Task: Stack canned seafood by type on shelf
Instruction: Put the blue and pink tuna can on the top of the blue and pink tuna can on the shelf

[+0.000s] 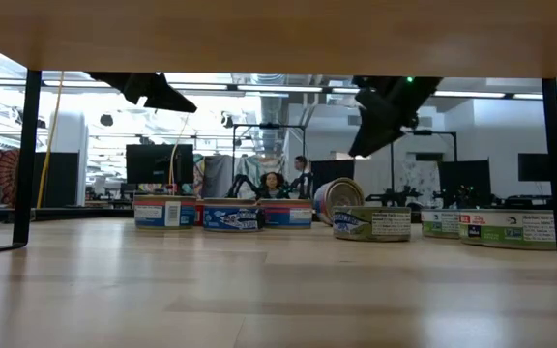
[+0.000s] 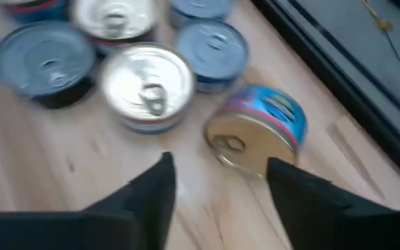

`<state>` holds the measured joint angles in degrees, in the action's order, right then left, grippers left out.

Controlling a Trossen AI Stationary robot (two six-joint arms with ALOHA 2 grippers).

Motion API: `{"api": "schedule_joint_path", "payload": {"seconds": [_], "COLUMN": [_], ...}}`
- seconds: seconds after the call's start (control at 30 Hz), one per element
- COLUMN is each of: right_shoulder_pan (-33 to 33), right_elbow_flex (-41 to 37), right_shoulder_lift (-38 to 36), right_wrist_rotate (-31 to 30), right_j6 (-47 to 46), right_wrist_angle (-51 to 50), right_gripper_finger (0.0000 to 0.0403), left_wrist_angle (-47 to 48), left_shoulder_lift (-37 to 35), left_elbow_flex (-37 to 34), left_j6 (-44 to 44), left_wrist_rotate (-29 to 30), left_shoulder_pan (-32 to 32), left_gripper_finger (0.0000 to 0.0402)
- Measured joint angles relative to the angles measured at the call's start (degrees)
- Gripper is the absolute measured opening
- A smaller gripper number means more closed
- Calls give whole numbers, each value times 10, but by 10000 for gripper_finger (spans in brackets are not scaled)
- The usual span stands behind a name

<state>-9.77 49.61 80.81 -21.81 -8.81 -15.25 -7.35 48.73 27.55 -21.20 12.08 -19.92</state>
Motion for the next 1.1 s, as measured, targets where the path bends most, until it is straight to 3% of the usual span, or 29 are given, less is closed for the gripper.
{"api": "schedule_joint_path", "payload": {"seconds": [0.2,0.3,0.67,1.1], "right_shoulder_pan": [-15,-35,-103,-121], "right_elbow_flex": [75,128,331,418], "right_shoulder_lift": [49,90,234,336], "right_wrist_rotate": [13,28,68,73], "right_j6": [126,162,269,358], "right_wrist_angle": [-48,-109,-326,-390], "right_gripper_finger": [363,393,389,389], "left_wrist_angle": [0,-2,-11,-6], "left_shoulder_lift": [0,0,0,0], "left_elbow_flex": [0,0,0,0], "left_j6": [8,4,-15,-22], "left_wrist_rotate": [-32,-34,-33,-26], "left_shoulder_pan": [0,0,0,0], "left_gripper_finger": [168,168,168,168]}}
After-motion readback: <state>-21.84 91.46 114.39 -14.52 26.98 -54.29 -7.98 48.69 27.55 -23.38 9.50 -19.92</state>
